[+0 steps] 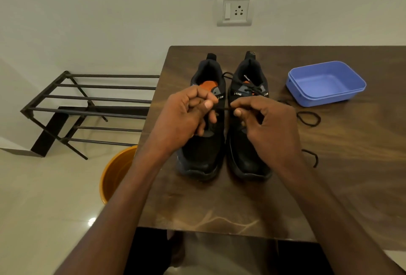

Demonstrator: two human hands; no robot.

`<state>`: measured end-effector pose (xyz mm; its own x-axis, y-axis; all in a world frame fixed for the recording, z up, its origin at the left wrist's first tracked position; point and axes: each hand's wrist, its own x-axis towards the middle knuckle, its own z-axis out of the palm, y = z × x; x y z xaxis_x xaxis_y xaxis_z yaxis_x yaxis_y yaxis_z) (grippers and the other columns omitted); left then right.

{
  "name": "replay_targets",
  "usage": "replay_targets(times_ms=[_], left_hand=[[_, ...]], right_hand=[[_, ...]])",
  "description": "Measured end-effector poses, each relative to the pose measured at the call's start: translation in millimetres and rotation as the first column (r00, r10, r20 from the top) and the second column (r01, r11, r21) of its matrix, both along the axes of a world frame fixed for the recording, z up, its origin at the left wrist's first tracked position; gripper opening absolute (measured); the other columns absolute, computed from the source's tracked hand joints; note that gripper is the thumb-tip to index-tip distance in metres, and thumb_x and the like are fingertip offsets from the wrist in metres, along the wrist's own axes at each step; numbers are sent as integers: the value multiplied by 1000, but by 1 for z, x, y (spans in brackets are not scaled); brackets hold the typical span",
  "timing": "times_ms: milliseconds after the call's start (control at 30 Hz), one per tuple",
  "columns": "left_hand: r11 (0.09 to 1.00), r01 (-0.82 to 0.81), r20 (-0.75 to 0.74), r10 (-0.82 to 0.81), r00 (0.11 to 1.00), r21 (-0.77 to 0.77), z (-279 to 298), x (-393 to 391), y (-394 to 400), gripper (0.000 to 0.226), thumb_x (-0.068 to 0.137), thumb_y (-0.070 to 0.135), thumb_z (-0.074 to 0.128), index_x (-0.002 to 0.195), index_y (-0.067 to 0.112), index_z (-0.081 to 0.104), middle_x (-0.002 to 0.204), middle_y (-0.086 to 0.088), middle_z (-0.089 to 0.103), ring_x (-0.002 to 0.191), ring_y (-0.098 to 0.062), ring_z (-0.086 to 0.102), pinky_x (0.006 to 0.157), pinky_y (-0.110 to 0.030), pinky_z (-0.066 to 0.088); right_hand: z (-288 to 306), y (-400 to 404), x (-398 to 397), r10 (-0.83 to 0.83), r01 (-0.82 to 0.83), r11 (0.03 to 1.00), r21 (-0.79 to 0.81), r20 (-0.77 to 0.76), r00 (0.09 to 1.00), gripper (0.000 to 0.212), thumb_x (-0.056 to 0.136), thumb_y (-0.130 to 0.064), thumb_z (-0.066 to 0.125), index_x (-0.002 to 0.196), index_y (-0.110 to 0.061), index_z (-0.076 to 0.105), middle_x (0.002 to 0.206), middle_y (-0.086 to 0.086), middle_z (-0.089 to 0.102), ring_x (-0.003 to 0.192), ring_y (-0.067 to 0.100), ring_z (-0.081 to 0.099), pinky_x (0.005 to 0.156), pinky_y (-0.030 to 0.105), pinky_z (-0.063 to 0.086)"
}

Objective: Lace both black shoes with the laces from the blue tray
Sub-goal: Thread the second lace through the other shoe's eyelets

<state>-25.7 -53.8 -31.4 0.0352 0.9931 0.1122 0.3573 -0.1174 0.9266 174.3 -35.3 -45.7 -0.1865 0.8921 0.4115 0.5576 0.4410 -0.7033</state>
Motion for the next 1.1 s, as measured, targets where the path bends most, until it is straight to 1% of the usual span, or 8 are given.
replay_targets(times_ms=[133,233,333,400,500,600,800,1100], left_hand=[[999,32,1,-32,999,-22,1,2,-2,8,104,9,58,111,8,60,72,-9,70,45,-13,53,44,-17,41],[999,-47,-122,43,992,-27,-2,3,-3,11,102,24,64,105,14,62,61,-5,65,42,-7,52,45,-18,43],[975,-222,-370,201,907,-14,-8,-6,0,23,103,39,58,90,23,68,52,4,60,43,-1,55,55,-21,48],[968,-241,-402,193,895,-72,-7,-10,0,24,103,39,61,87,26,73,47,5,60,42,-1,56,57,-23,50],[975,-156,-409,78,909,-160,-2,-10,-3,14,100,37,66,94,28,76,48,6,63,44,-4,59,62,-24,55],[970,-92,-382,-1,924,-226,0,-11,-4,9,99,32,68,99,27,75,49,0,64,43,-2,58,63,-19,49],[952,-42,-243,-35,969,-303,2,-16,-7,6,98,22,70,102,19,74,51,-5,60,34,-2,45,41,-5,34],[951,-16,-168,-38,985,-309,-2,-17,-6,5,97,22,72,99,18,74,50,-6,59,35,-12,42,38,-17,36]], right_hand=[[-1,-3,-6,140,-140,990,-20,20,990,26,91,-14,76,116,-21,77,105,-14,74,95,-10,63,88,7,46],[-3,-4,-13,116,-115,993,-29,9,993,15,91,-17,76,104,-24,81,91,-13,76,88,0,67,82,18,53],[-6,-2,-11,97,-95,995,-38,74,993,16,95,-21,72,108,-25,80,91,-12,75,86,4,67,82,32,57],[-7,-3,-10,90,-88,996,-21,155,984,19,96,-22,70,112,-27,79,97,-11,76,90,7,68,84,37,58],[-9,-5,-11,52,-44,998,-41,204,978,23,97,-26,67,117,-33,77,101,-13,78,93,6,70,85,39,58],[-8,-6,-12,23,-11,998,-59,210,977,18,96,-31,68,111,-36,77,91,-16,76,86,3,70,80,37,59],[-8,-10,-16,6,5,999,-39,277,961,16,91,-32,73,105,-32,80,98,-15,76,90,5,67,79,35,58],[-3,-11,-22,7,8,999,-43,331,944,18,91,-34,73,108,-32,79,101,-13,76,94,8,67,76,32,55]])
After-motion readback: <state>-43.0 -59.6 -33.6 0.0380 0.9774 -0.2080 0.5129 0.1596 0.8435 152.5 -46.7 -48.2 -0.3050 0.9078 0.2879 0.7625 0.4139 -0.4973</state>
